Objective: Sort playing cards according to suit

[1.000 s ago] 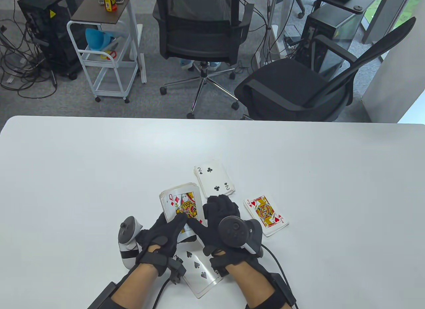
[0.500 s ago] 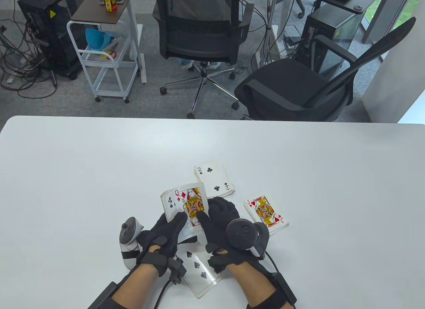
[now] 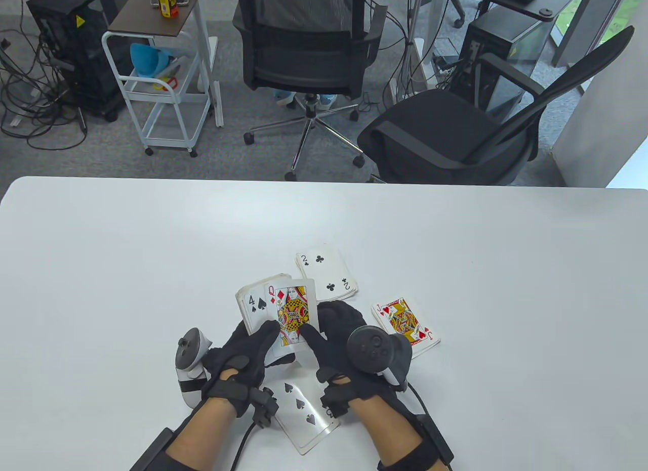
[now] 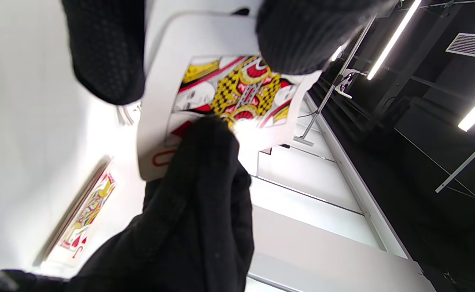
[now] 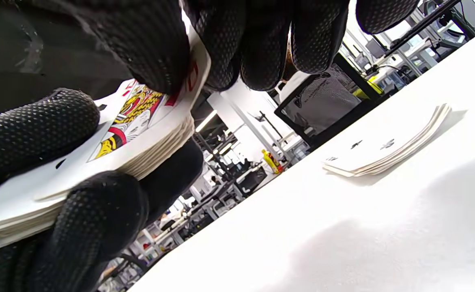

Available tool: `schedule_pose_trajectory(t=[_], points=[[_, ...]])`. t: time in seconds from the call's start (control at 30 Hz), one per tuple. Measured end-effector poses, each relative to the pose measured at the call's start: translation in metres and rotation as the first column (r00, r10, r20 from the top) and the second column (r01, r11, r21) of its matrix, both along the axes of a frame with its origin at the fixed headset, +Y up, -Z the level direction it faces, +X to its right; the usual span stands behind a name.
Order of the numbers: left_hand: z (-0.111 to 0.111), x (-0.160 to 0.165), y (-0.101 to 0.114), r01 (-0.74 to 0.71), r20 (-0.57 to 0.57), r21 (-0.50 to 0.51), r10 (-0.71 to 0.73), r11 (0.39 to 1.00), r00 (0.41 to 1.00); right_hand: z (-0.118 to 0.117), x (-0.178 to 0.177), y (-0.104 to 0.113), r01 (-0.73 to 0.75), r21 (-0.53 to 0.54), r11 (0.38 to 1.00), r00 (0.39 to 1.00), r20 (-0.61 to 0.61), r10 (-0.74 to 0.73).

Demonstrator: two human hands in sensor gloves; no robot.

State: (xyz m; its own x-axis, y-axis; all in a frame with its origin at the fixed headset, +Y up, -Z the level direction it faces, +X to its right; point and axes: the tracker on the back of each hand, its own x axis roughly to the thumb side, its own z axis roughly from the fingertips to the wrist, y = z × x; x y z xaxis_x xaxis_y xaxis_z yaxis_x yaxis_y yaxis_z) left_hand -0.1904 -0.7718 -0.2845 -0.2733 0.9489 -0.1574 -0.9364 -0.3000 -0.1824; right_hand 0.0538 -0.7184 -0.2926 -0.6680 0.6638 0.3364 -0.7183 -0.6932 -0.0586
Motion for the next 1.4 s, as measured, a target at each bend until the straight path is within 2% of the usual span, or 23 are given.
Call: schedule_pose_trajectory(t=[0.2,0.37,0.4,0.53,0.6,0.8,0.93,1.0,1.1,1.23,1.4], points=[[-0.004,-0.015,0.004,0.013,-0.064,0.021,-0.012,1.000,0.998,-0.006,0.009,-0.005,-0.009,-0.045,0.999,0.999,0.050,0.011],[-0.006,-0.036,0.022,-0.061,-0.172,0.094,0.076,0.994,0.982,-0.015,0.019,-0.015,-0.012,-0.122,0.992,0.993,0.117,0.026],[-0.006,-0.040,0.029,-0.060,-0.165,0.124,0.080,0.991,0.983,-0.017,0.017,-0.018,-0.032,-0.176,0.984,0.993,0.104,0.051],[-0.006,-0.049,0.042,-0.015,-0.174,0.184,0.048,0.983,0.984,-0.025,0.001,-0.019,-0.121,-0.214,0.969,0.988,0.065,0.138],[-0.007,-0.051,0.044,-0.060,-0.172,0.188,0.093,0.980,0.981,-0.033,-0.013,-0.017,-0.160,-0.238,0.958,0.984,0.038,0.174],[-0.010,-0.060,0.039,-0.089,-0.211,0.177,0.126,0.980,0.969,-0.066,-0.058,-0.012,-0.321,-0.336,0.885,0.942,-0.017,0.335],[-0.012,-0.065,0.038,-0.117,-0.197,0.172,0.151,0.978,0.969,-0.080,-0.093,-0.019,-0.466,-0.365,0.806,0.876,-0.057,0.480],[-0.013,-0.067,0.040,-0.128,-0.212,0.179,0.165,0.976,0.963,-0.085,-0.106,-0.029,-0.549,-0.383,0.743,0.818,-0.062,0.572],[-0.011,-0.069,0.041,-0.159,-0.219,0.179,0.197,0.971,0.956,-0.087,-0.115,-0.038,-0.627,-0.377,0.682,0.750,-0.052,0.660],[-0.010,-0.069,0.040,-0.155,-0.218,0.179,0.193,0.972,0.957,-0.080,-0.107,-0.024,-0.631,-0.286,0.721,0.752,0.002,0.659],[-0.010,-0.059,0.037,-0.140,-0.192,0.162,0.170,0.977,0.967,-0.055,-0.063,0.007,-0.472,-0.178,0.863,0.866,0.086,0.492]])
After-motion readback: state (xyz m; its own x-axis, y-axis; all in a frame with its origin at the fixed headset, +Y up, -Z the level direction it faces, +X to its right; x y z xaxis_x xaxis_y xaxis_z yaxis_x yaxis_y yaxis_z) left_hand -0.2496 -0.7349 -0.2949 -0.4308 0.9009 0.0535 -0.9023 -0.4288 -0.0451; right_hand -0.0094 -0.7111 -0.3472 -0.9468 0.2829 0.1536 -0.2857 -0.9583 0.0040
